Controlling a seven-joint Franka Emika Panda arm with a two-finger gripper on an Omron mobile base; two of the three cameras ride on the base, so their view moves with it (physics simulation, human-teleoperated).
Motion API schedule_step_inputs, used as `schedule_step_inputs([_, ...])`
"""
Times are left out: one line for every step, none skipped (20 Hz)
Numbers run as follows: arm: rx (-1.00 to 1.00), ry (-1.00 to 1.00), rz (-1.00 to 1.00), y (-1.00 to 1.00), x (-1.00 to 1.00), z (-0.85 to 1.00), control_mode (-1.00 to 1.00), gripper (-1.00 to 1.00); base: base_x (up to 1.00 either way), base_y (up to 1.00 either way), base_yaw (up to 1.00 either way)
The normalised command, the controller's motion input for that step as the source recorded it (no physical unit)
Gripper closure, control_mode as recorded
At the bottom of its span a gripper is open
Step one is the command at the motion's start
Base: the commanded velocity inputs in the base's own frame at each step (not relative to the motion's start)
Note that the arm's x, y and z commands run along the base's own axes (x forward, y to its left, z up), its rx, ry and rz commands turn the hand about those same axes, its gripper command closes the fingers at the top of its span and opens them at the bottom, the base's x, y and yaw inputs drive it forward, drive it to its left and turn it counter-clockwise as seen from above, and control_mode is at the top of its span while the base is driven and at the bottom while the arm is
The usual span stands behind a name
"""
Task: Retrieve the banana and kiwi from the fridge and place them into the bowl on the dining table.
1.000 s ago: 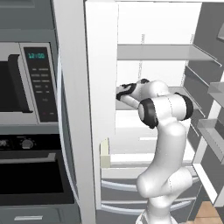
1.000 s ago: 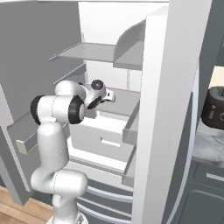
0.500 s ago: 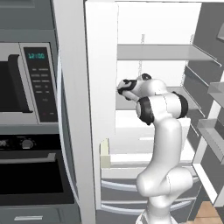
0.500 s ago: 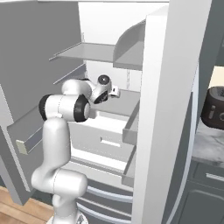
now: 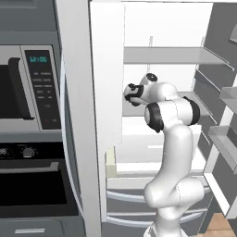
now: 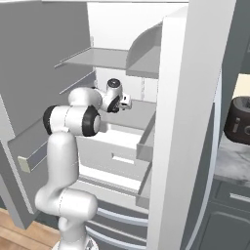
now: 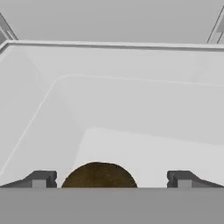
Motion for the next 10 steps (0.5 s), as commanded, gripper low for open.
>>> schedule_step_inputs([0.0, 0.01, 0.0, 0.3, -0.74, -0.62, -1.0, -1.0, 0.0, 0.0, 0.0])
schedule_step_inputs([0.0, 0.0, 0.0, 0.24, -0.87, -0.63, -1.0, -1.0, 0.0, 0.0, 0.0])
schedule_step_inputs([0.0, 0.0, 0.0, 0.19, -0.89, -0.61, -1.0, -1.0, 0.0, 0.0, 0.0])
schedule_step_inputs([0.0, 0.0, 0.0, 0.09, -0.77, -0.54, -1.0, -1.0, 0.0, 0.0, 0.0])
schedule_step_inputs([0.0, 0.0, 0.0, 0.01, -0.46, -0.44, -1.0, -1.0, 0.0, 0.0, 0.0])
schedule_step_inputs([0.0, 0.0, 0.0, 0.0, -0.09, -0.34, -1.0, -1.0, 0.0, 0.0, 0.0])
schedule_step_inputs([0.0, 0.0, 0.0, 0.0, 0.0, -0.31, -1.0, -1.0, 0.0, 0.0, 0.0])
schedule_step_inputs([0.0, 0.0, 0.0, 0.0, 0.0, -0.31, -1.0, -1.0, 0.0, 0.0, 0.0])
schedule_step_inputs([0.0, 0.0, 0.0, 0.0, 0.0, -0.37, -1.0, -1.0, 0.0, 0.0, 0.0])
schedule_step_inputs([0.0, 0.0, 0.0, 0.0, 0.0, -0.38, -1.0, -1.0, 0.0, 0.0, 0.0])
